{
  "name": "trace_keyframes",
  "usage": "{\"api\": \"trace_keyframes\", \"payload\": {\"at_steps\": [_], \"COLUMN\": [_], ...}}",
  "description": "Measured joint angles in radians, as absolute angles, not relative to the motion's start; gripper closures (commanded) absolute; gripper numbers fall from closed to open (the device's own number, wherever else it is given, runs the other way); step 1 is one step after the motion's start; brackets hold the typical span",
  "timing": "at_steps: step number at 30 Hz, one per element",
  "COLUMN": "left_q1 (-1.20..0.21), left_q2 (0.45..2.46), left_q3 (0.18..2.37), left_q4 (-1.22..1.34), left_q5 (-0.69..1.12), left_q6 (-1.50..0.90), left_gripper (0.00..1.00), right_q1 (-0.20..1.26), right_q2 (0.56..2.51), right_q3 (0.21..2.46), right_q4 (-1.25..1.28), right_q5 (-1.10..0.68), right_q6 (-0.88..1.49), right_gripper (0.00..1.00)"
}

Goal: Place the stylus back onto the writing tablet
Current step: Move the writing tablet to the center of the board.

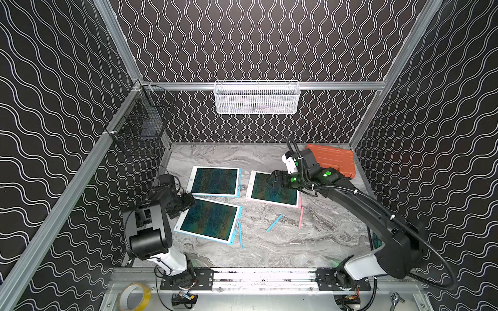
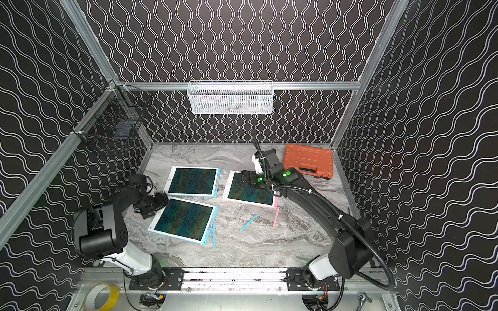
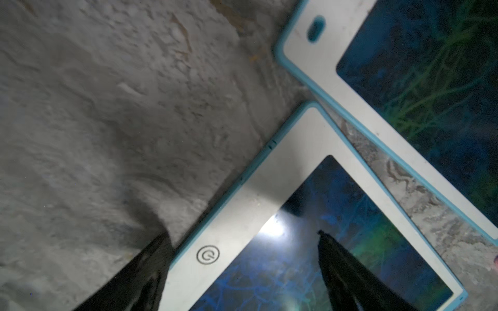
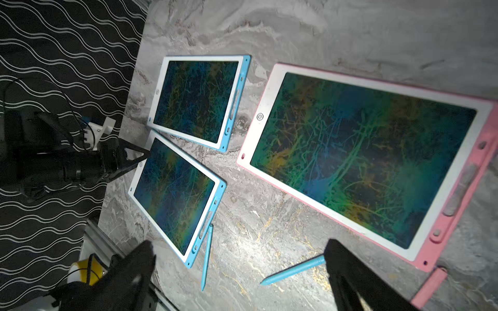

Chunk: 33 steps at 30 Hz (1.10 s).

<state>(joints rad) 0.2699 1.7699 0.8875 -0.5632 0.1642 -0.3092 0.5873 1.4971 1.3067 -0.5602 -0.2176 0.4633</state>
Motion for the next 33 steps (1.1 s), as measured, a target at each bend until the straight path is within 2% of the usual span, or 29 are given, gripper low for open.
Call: {"api": "trace_keyframes", "payload": {"at_steps": [8,33], "left_q1": [0.191,-0.095], "left_q2": [1.725,1.578], "left_q3": [0.844,0.72], "left_q4": [-0.569,-0.592], "left_q5": [0.168,0.202], "left_q6": [-0.367,-0.552], "left_gripper": [0.1,0.09], "right_q1": [0.589,0.583], "right_q2": [1.523,1.474], "right_q3": [1.243,1.105], "right_q4": [-0.562,-0.548], "right_q5": [-0.275,-0.277], "right_q6": [0.505,0.565], "right_gripper": [0.0,0.0]}}
